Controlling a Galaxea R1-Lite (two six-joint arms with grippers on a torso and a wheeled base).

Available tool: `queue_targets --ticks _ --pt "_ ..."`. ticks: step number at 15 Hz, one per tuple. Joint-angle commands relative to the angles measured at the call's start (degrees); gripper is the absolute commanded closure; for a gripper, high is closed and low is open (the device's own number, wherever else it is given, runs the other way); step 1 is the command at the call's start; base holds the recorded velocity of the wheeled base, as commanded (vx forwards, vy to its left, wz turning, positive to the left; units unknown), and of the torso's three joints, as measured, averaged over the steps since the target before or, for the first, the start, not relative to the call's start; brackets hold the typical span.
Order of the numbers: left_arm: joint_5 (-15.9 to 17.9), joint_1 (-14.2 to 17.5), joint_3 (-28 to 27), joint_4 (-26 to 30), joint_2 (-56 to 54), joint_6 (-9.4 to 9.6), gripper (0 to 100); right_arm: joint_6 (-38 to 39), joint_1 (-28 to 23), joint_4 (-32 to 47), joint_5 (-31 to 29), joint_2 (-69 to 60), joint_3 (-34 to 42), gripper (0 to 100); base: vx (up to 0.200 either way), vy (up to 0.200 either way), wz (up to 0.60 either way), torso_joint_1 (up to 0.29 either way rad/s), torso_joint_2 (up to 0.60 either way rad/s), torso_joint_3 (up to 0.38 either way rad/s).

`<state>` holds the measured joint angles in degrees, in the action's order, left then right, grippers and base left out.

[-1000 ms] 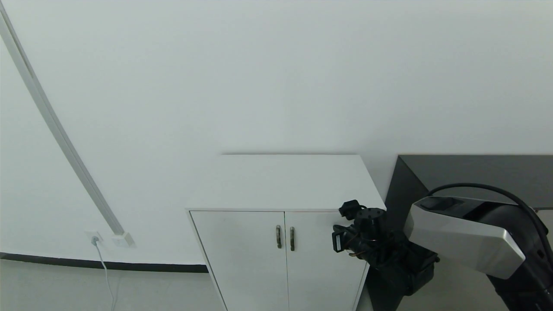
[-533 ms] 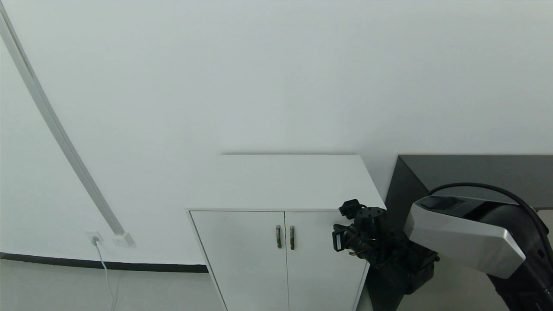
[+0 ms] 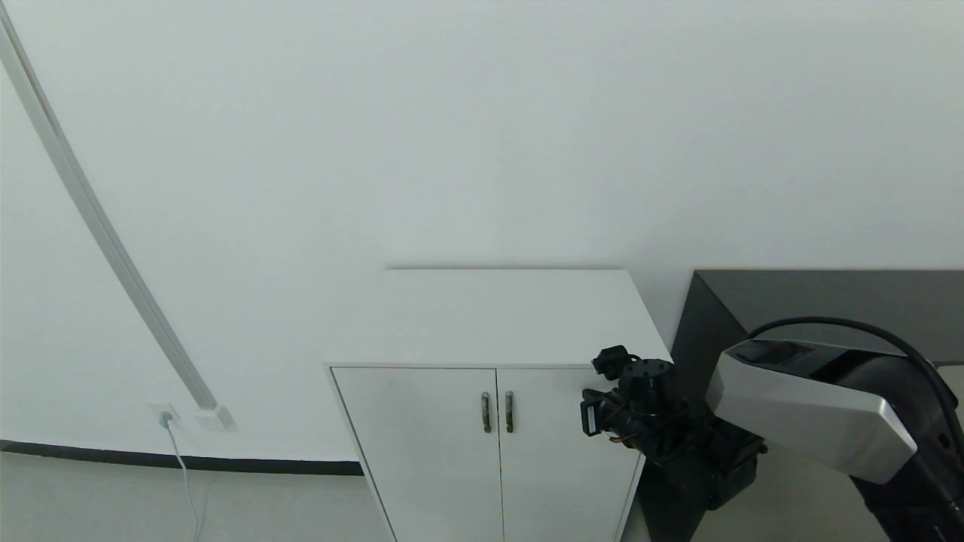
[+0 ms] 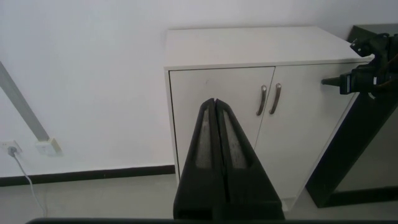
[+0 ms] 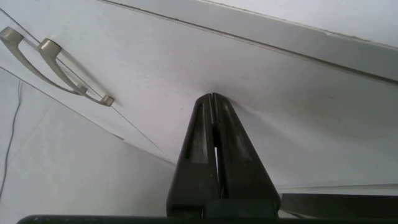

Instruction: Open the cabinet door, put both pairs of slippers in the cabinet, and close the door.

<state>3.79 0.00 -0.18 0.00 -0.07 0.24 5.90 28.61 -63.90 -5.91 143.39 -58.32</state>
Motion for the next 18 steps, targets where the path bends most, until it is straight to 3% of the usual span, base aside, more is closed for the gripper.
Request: queue_targets --ticks 1,3,6,12,18 --pt "0.0 0.1 0.0 0.0 0.1 0.02 100 0.0 0.0 -0.1 -0.1 -0.1 0.0 100 0.0 0.0 0.0 0.0 0.0 0.0" --pt "0.0 0.0 0.0 0.0 0.1 0.02 100 0.1 0.2 -0.3 -0.1 -1.3 1.3 100 0.0 0.0 0.0 0.0 0.0 0.0" --pt "0.0 0.0 0.0 0.0 0.1 0.02 100 0.7 1.3 -1.0 -0.2 -9.2 9.0 100 0.0 0.0 0.0 0.0 0.0 0.0" --pt "0.0 0.0 0.0 0.0 0.1 0.11 100 3.1 -3.5 -13.4 -1.0 -24.6 34.2 100 0.0 0.0 0.0 0.0 0.0 0.0" --pt "0.0 0.0 0.0 0.0 0.1 0.02 100 2.9 -10.7 -17.4 -12.9 -33.6 48.2 100 0.0 0.0 0.0 0.0 0.0 0.0"
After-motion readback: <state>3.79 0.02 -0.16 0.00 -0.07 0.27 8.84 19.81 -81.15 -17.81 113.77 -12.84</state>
